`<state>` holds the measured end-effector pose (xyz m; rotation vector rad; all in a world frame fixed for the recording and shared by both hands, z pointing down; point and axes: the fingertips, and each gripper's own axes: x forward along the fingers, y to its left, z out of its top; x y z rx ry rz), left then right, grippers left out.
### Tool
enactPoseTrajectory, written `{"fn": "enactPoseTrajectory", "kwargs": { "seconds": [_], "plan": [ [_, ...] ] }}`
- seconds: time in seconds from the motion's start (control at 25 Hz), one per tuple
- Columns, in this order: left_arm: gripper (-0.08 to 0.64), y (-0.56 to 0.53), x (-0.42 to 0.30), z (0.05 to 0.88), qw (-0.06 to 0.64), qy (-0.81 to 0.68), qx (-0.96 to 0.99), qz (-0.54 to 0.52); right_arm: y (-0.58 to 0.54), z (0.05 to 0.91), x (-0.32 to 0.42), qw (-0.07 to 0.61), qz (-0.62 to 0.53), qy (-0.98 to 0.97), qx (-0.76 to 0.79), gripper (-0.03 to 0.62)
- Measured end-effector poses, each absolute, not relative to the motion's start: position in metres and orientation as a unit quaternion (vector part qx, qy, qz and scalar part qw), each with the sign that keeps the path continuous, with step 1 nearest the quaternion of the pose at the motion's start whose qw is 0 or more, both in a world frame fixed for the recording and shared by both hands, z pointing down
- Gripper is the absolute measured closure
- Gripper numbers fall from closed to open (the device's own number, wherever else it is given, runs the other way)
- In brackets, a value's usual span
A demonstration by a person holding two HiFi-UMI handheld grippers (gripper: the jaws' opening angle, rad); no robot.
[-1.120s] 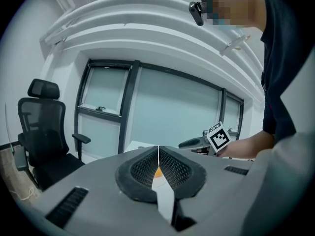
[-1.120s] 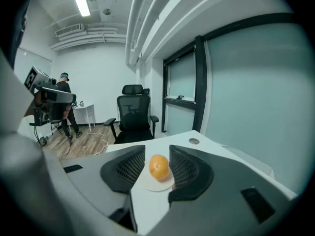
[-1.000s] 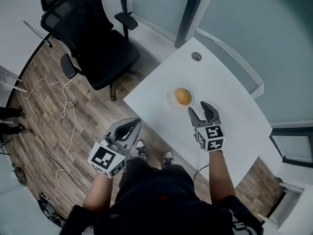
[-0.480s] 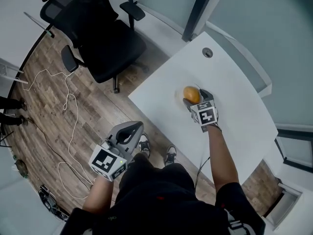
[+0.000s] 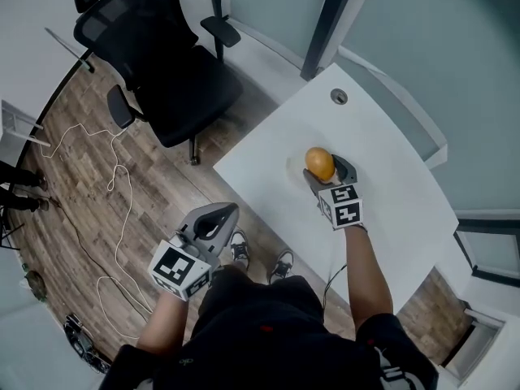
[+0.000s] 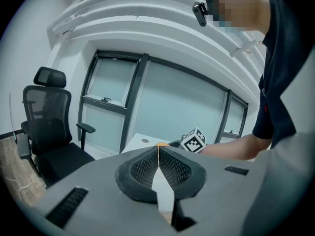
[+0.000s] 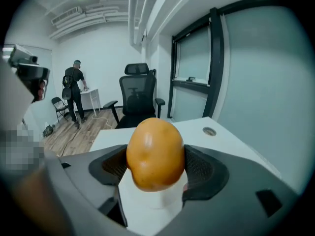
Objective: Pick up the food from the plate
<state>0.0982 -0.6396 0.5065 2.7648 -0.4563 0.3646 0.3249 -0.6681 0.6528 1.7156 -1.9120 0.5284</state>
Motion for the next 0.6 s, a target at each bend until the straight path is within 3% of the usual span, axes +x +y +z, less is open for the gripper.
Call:
{"fn": "enactPoseTrajectory", "kwargs": {
  "seconds": [0.6],
  "plan": [
    [0.537,-0.582,0.138,0.414,0.079,-0.112,0.989,0.059,-0.55,0.394,0.303,0.069,0.01,-0.695,0.716,0.235]
  ]
}}
